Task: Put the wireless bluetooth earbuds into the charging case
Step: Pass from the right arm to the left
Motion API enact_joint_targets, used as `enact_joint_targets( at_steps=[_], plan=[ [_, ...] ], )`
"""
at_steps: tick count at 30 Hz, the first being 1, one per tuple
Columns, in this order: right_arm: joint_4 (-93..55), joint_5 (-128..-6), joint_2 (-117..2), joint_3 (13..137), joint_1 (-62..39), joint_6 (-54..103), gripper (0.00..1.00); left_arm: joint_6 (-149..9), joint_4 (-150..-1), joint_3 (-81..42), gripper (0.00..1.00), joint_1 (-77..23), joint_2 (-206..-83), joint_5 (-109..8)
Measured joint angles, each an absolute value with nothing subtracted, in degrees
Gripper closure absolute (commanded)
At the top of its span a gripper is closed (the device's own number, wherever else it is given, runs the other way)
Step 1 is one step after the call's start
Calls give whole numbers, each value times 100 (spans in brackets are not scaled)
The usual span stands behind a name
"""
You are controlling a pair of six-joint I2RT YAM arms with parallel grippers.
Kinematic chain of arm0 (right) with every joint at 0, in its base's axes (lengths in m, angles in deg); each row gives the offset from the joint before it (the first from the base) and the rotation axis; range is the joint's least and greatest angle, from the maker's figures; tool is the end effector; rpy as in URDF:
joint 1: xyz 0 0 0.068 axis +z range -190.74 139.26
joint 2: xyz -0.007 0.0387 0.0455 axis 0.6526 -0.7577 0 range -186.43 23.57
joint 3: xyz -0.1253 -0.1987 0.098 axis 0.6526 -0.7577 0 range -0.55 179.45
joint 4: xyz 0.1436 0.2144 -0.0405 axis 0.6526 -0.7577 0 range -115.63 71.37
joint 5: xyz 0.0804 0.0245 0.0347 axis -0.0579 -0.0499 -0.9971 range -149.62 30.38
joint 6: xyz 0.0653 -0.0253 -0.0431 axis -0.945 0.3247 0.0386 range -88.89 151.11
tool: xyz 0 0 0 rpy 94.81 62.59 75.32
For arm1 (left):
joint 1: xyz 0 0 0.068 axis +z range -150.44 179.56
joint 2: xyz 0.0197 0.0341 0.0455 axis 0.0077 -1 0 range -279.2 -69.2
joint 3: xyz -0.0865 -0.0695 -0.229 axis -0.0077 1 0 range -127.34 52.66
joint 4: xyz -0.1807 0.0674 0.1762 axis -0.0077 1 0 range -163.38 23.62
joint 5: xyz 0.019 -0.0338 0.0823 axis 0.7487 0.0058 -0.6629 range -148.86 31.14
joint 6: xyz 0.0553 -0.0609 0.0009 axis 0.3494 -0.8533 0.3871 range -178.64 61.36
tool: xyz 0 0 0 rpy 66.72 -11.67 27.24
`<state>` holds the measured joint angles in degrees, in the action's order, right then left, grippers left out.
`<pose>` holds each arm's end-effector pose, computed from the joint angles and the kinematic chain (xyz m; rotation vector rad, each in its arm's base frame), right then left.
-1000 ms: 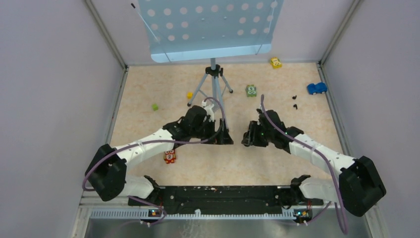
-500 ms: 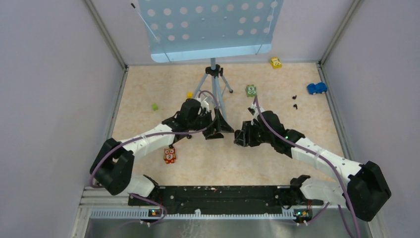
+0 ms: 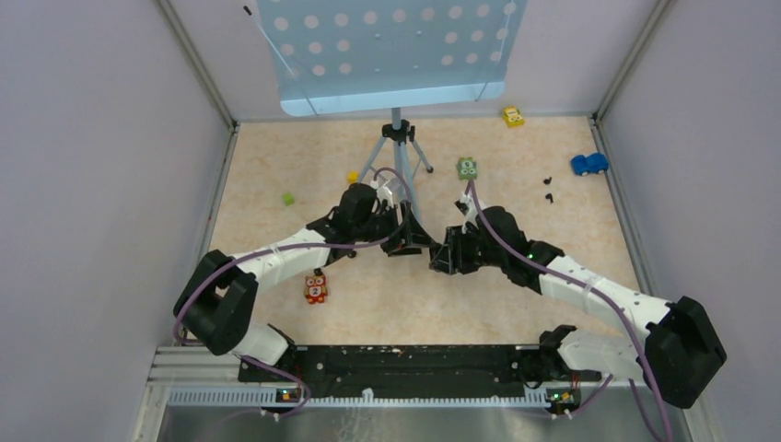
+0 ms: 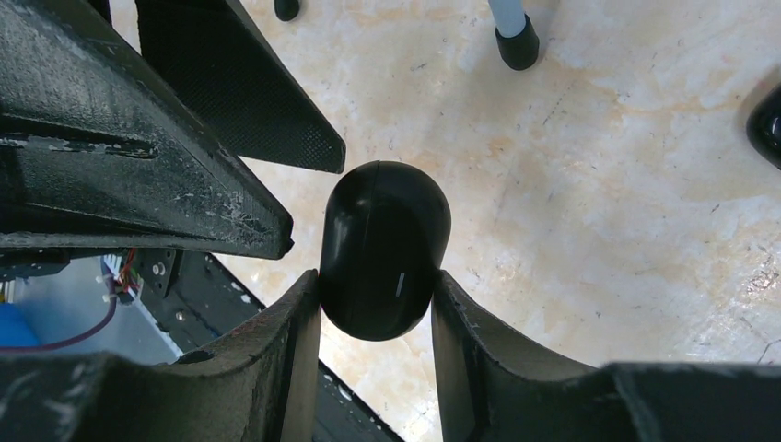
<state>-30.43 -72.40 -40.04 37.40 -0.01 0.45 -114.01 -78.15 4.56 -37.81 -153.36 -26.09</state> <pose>0.1957 0.1893 0.1936 -0.3380 2.3460 0.8970 0.2491 -0.2391 0.1920 0.0167 2.4397 -1.4683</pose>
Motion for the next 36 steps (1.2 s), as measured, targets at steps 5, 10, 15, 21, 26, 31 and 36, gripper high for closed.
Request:
enact_joint_targets(
  at_steps=[5, 10, 15, 21, 26, 31, 36],
  plan=[
    [-3012, -7284, -4046, 3740, -1, 13, 71, -11395, -7949, 456, 39, -3849, -15342, -2515],
    [-2876, -7329, -4046, 3740, -1, -60, 70, -11375, -7938, 454, 47, -3934, -15465, -2480],
    [-2804, -7395, -4046, 3740, 6, -97, 71, -11358, -7940, 454, 54, -3951, -15502, -2480],
    [-2809, -7423, -4046, 3740, 17, -106, 61, -11351, -7979, 454, 81, -3962, -15537, -2401],
    [-2837, -7319, -4026, 3753, 41, -158, 23, -11327, -8089, 454, 96, -3960, -15565, -2384],
    [-3163, -7141, -3858, 3924, -5, -230, 13, -11202, -8093, 454, 93, -3905, -15567, -2351],
    [-2925, -7539, -3242, 3836, -394, -639, 14, -10969, -8073, 454, 97, -3685, -15524, -2139]
  ],
)
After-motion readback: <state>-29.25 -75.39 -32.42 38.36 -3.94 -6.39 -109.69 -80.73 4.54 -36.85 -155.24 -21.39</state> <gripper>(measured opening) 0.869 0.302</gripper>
